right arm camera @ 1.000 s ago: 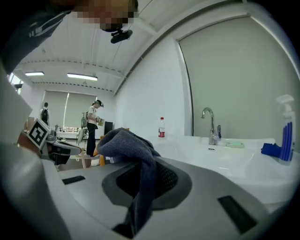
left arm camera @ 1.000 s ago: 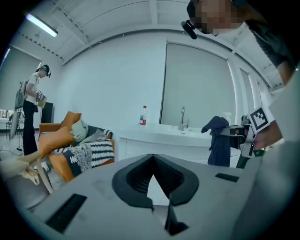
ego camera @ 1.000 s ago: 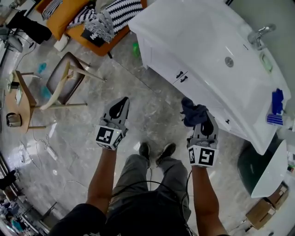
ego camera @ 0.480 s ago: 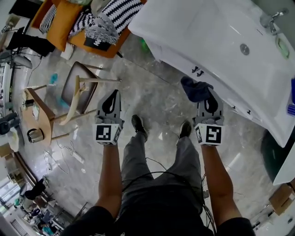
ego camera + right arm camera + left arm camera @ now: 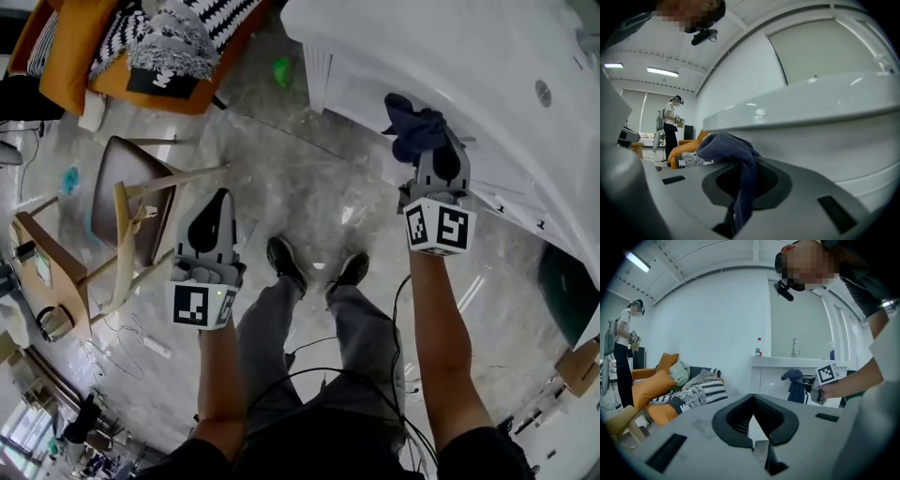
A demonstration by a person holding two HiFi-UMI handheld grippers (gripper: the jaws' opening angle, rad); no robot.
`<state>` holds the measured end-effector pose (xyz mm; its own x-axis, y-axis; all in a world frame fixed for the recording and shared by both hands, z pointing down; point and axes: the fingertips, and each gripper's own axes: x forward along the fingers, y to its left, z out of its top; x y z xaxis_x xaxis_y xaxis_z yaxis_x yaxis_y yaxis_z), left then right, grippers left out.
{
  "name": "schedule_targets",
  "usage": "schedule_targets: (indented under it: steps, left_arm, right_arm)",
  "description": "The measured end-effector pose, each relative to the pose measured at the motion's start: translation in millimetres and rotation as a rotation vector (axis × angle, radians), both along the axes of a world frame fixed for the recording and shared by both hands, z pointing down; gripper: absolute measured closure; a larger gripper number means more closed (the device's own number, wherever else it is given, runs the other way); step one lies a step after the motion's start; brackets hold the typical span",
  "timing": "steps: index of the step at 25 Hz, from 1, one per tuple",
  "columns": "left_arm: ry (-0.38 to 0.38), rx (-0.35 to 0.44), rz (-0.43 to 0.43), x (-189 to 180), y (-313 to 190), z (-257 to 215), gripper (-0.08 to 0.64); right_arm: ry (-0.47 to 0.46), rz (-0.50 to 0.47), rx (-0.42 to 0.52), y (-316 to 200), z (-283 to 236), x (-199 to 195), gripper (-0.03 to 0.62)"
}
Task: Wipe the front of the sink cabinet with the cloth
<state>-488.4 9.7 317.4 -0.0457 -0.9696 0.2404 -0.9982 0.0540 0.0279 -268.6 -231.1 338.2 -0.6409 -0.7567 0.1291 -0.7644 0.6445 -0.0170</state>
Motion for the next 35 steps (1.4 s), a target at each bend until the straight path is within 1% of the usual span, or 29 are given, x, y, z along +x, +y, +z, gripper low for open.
schedule_targets:
  steps: [2, 3, 5, 6, 8, 9, 11, 14, 15, 16, 18, 20, 23, 25, 26, 27, 29, 32, 34, 35]
  left_arm:
    - [-0.034, -0.003, -0.021, -3.1, 2.7, 25.2, 0.557]
    - [-0.024, 0.009, -0.046, -4.9, 3.7, 36.3, 0.557]
    - [0.046, 0.053, -0.081, -6.8, 1.0, 56.7, 0.557]
    - [0.067, 0.069, -0.073, -5.7, -4.0, 67.7, 0.557]
    - [0.046, 0.070, -0.035, -3.1, -16.4, 89.1, 0.557]
    - [0.028, 0.072, -0.026, -4.0, -21.0, 96.5, 0.557]
    - [0.015, 0.093, -0.035, -11.3, -24.9, 103.5, 0.557]
    - [0.043, 0.122, -0.082, -27.2, -21.2, 110.0, 0.557]
    - [0.054, 0.124, -0.091, -30.5, -19.0, 113.1, 0.557]
    - [0.060, 0.121, -0.091, -31.8, -17.1, 116.7, 0.557]
    - [0.053, 0.106, -0.074, -31.7, -14.7, 124.4, 0.557]
    - [0.045, 0.091, -0.061, -34.4, -12.0, 131.1, 0.557]
    - [0.040, 0.080, -0.068, -42.8, -7.6, 138.0, 0.557]
    - [0.039, 0.077, -0.073, -45.0, -7.0, 141.9, 0.557]
    - [0.039, 0.073, -0.070, -44.2, -7.4, 144.1, 0.557]
    - [0.040, 0.068, -0.064, -42.3, -8.0, 146.2, 0.557]
    - [0.042, 0.059, -0.050, -37.4, -9.8, 149.4, 0.557]
    - [0.052, 0.063, -0.050, -36.0, -9.6, 149.5, 0.557]
    - [0.061, 0.069, -0.056, -36.6, -8.3, 148.0, 0.557]
    - [0.065, 0.071, -0.056, -35.9, -8.1, 147.1, 0.557]
  right_arm:
    - [-0.036, 0.013, 0.026, -21.5, 24.0, -22.9, 0.565]
    - [-0.046, 0.008, 0.043, -26.6, 33.3, -35.8, 0.565]
    - [-0.031, -0.038, 0.059, -24.0, 55.0, -67.9, 0.565]
    - [-0.020, -0.062, 0.058, -22.1, 67.3, -83.0, 0.565]
    - [0.005, -0.084, 0.067, -24.2, 89.2, -97.6, 0.565]
    - [0.017, -0.078, 0.076, -27.0, 98.3, -94.3, 0.565]
    - [0.039, -0.029, 0.089, -32.6, 112.9, -68.2, 0.565]
    - [0.049, 0.134, 0.075, -43.0, 133.8, -5.0, 0.565]
    - [0.050, 0.175, 0.066, -45.1, 142.7, 7.5, 0.565]
    - [0.056, 0.193, 0.059, -45.4, 153.5, 10.1, 0.565]
    - [0.079, 0.166, 0.043, -41.5, 181.4, -10.9, 0.565]
    - [0.094, 0.110, 0.014, -35.7, 216.4, -49.5, 0.565]
    - [0.074, 0.054, -0.067, -31.1, 267.5, -101.9, 0.565]
    - [0.051, 0.042, -0.136, -31.1, 296.5, -118.6, 0.565]
    - [0.048, 0.048, -0.177, -31.5, 312.2, -118.9, 0.565]
    - [0.052, 0.062, -0.220, -32.2, 328.8, -112.8, 0.565]
    - [0.076, 0.113, -0.305, -36.2, 362.2, -83.0, 0.565]
    - [0.129, 0.244, -0.414, -44.9, 404.0, -10.9, 0.565]
    - [0.170, 0.332, -0.457, -48.1, 418.4, 33.5, 0.565]
    - [0.191, 0.346, -0.455, -48.5, 416.6, 44.9, 0.565]
